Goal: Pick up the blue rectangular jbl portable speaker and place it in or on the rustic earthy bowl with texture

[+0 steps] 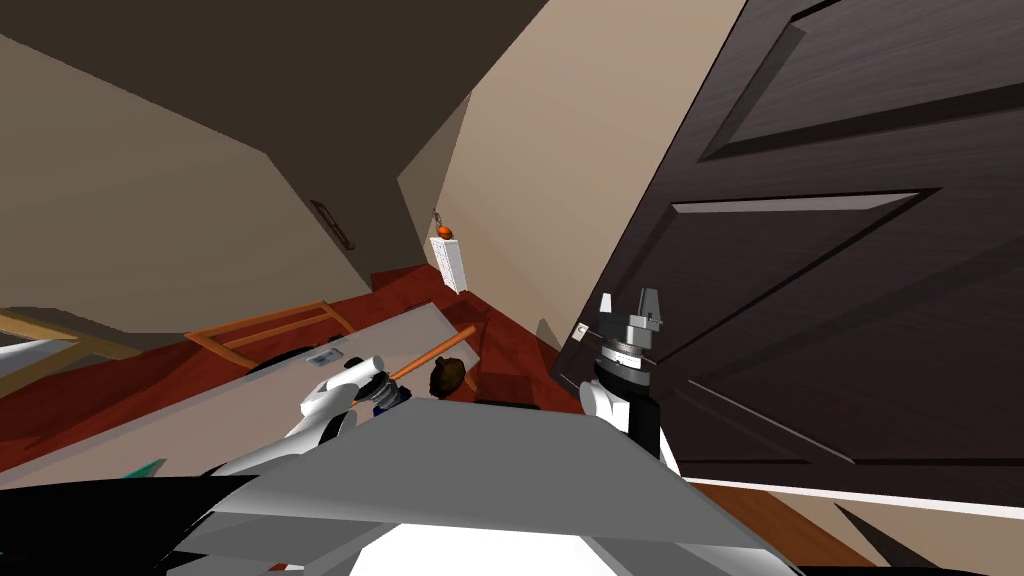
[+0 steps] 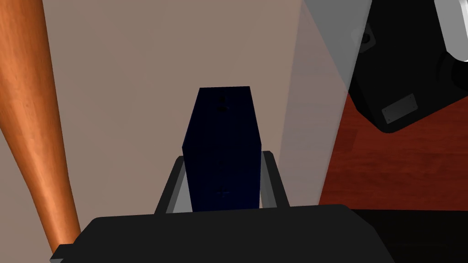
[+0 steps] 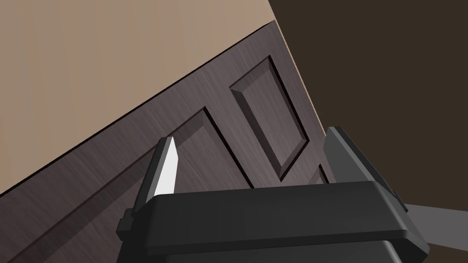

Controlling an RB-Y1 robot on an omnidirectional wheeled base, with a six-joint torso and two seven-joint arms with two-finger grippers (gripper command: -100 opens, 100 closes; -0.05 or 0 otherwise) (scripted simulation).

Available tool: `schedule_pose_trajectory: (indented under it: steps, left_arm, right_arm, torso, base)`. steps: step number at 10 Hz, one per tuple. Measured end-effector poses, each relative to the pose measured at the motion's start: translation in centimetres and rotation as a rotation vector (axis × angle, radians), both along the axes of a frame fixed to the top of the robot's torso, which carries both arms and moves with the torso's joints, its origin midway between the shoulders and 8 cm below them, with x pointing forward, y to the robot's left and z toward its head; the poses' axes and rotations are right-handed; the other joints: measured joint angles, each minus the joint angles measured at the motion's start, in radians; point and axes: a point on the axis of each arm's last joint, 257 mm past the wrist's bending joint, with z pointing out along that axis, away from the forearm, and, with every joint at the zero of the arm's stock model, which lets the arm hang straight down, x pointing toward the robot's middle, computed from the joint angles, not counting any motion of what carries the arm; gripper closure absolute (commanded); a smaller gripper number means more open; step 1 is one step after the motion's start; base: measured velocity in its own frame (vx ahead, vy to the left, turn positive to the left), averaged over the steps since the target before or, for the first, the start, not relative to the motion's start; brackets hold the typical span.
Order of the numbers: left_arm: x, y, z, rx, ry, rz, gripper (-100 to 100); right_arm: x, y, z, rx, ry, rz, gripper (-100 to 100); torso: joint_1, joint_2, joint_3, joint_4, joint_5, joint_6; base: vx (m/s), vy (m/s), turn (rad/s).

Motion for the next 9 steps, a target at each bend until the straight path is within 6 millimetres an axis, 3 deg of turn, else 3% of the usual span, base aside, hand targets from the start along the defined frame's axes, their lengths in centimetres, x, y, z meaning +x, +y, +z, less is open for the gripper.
schedule_pose_trajectory:
  steps: [9]
  left_arm:
    - [2.3,1.6,4.9,-0.032,-0.038,0.029,100]
  right_arm:
    - [0.0,0.0,0.0,0.0,0.0,0.0,0]
  torso:
    - [-0.002,0.0,0.0,0.0,-0.001,0.0]
  base:
    - [0.015,-0.074,-0.025]
